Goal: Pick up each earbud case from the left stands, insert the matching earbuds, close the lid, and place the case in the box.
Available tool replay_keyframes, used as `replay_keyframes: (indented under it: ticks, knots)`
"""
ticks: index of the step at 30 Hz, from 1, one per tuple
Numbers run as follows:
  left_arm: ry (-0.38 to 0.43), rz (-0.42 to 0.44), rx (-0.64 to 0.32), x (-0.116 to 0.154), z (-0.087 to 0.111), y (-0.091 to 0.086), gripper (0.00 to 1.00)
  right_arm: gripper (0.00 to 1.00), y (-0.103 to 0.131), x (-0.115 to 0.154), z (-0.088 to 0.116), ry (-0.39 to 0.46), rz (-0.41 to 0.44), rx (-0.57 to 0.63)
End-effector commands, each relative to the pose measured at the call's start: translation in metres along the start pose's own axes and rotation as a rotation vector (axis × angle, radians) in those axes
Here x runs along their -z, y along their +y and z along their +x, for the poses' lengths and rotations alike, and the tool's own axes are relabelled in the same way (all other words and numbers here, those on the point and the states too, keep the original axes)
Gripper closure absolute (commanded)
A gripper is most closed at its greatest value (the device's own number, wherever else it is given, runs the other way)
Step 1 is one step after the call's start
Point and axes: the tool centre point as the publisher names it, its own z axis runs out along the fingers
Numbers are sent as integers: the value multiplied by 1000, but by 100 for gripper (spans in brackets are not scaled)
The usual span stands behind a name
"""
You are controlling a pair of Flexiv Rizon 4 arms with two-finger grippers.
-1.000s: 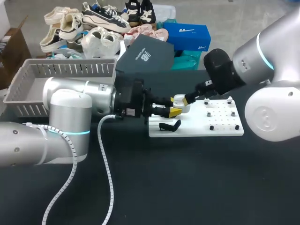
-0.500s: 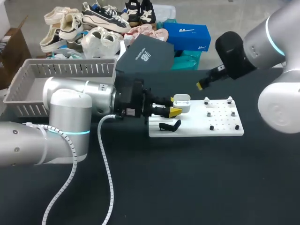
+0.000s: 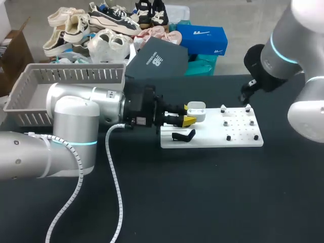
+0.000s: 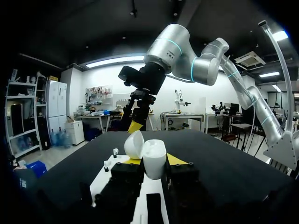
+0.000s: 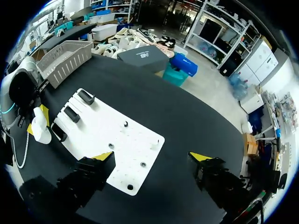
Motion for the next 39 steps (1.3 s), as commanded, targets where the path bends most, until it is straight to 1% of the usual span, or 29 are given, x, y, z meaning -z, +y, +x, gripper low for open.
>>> replay_keyframes:
  ticks: [1, 4, 8, 11, 14, 20, 21, 23, 25, 28, 30, 39]
  knots:
    - [-1, 0, 0, 0, 0, 0, 100, 19, 0, -16, -7, 33, 183, -18]
    - [-1, 0, 0, 0, 0, 0, 100, 17, -4, -25, -7, 62, 197, -13]
    - [-1, 0, 0, 0, 0, 0, 100, 20, -2, -34, -4, 100, 199, -9]
    - [-1, 0, 0, 0, 0, 0, 100, 20, -1, -42, -3, 120, 195, -15]
    - [-1, 0, 0, 0, 0, 0, 100, 22, 0, -49, -2, 140, 201, -15]
    - [-1, 0, 0, 0, 0, 0, 100, 29, -1, -61, -1, 175, 206, -25]
    - [-1, 0, 0, 0, 0, 0, 100, 32, 0, -62, -1, 176, 205, -25]
    - [-1, 0, 0, 0, 0, 0, 100, 34, 1, -65, -1, 181, 203, -26]
    - [-1, 0, 0, 0, 0, 0, 100, 42, 3, -67, -1, 187, 202, -23]
    - [-1, 0, 0, 0, 0, 0, 100, 44, 4, -72, -1, 199, 201, -23]
    - [-1, 0, 0, 0, 0, 0, 100, 49, 3, -76, 0, 209, 203, -26]
    - [-1, 0, 0, 0, 0, 0, 100, 55, 0, -83, 3, 228, 207, -40]
